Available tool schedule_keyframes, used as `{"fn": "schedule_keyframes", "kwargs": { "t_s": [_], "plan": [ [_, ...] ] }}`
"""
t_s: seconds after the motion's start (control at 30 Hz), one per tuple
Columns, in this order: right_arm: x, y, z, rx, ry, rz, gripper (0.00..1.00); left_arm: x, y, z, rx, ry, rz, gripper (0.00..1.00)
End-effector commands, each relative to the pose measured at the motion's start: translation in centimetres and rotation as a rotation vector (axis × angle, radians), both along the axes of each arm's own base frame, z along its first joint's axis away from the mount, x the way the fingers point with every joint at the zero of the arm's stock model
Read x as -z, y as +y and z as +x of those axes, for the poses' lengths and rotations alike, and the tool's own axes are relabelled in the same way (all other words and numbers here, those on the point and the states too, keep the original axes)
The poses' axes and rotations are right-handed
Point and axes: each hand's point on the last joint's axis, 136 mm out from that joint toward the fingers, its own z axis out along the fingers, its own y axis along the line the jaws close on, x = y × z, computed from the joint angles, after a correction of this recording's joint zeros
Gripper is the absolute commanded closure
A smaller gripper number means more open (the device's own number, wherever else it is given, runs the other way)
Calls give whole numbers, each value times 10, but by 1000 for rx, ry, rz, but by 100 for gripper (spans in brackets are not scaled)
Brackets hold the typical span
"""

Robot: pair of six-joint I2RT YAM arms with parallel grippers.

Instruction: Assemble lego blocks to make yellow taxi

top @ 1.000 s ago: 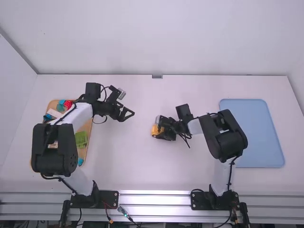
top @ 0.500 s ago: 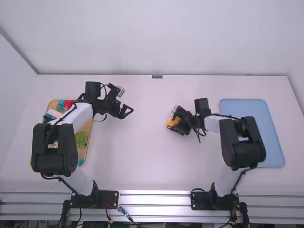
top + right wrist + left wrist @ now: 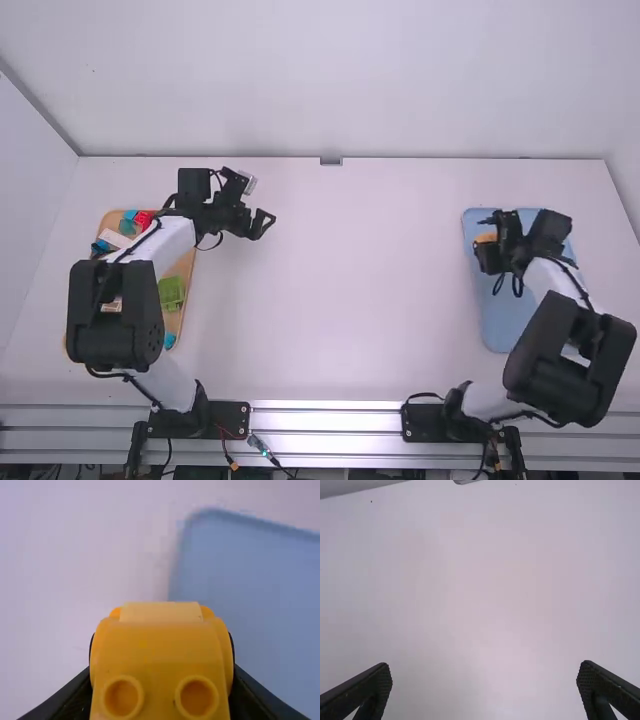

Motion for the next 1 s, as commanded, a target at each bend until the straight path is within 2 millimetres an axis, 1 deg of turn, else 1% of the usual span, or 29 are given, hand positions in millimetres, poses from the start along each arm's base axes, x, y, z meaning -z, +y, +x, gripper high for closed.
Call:
{"fn": "schedule_keyframes", "kwargs": {
  "t_s": [0.0, 0.03, 0.07, 0.13, 0.17, 0.23, 0.33, 0.4, 0.43, 0.53, 0.57, 0.6, 0.7, 0.8, 0.83, 0.87, 0.93, 0.97],
  "plan": [
    [14, -25, -3, 135, 27, 39, 63, -11, 0, 2, -1, -23, -5, 1],
    [17, -30, -3, 155, 28, 45, 62, -11, -1, 2, -1, -24, -6, 1],
    [26, -39, -5, 177, 35, 51, 63, -11, 0, 2, -2, -26, -5, 1],
    [44, -49, -7, 204, 56, 65, 64, -12, -1, 3, -1, -28, -5, 1],
    [44, -49, -7, 204, 56, 65, 64, -12, -1, 3, -1, -28, -5, 1],
    [58, -52, -9, 214, 78, 75, 65, -12, -2, 2, 2, -28, -5, 1],
    [65, -52, -9, 211, 86, 79, 66, -12, -4, 2, 6, -28, -5, 1],
    [66, -51, -8, 209, 86, 79, 66, -12, -4, 2, 6, -27, -5, 1],
    [65, -47, -6, 199, 86, 75, 48, -11, -3, 2, 6, -26, -5, 1],
    [59, -41, -3, 183, 82, 54, 13, -10, -2, 2, -1, -23, 1, 1],
    [55, -40, -2, 181, 81, 41, 4, -8, 0, 2, -14, -19, 20, 1],
    [55, -40, -2, 181, 80, 39, 1, -7, 1, 3, -22, -16, 29, 1],
    [38, -33, 3, 194, 63, 10, 1, 2, 23, 7, -180, 38, 76, 1],
    [20, -27, 5, 206, 47, -20, 1, 4, 19, 6, -178, 45, 85, 1],
    [17, -25, 5, 205, 44, -24, 1, 3, 19, 6, -175, 44, 86, 1],
    [4, -19, 5, 205, 30, -36, 1, 1, 15, 6, -158, 33, 94, 1],
    [-10, -8, 5, 179, 11, -44, 1, -2, 13, 5, -154, 23, 96, 1],
    [-22, 2, 6, 153, -10, -45, 1, -8, 11, 5, -151, 10, 99, 1]
  ]
}}
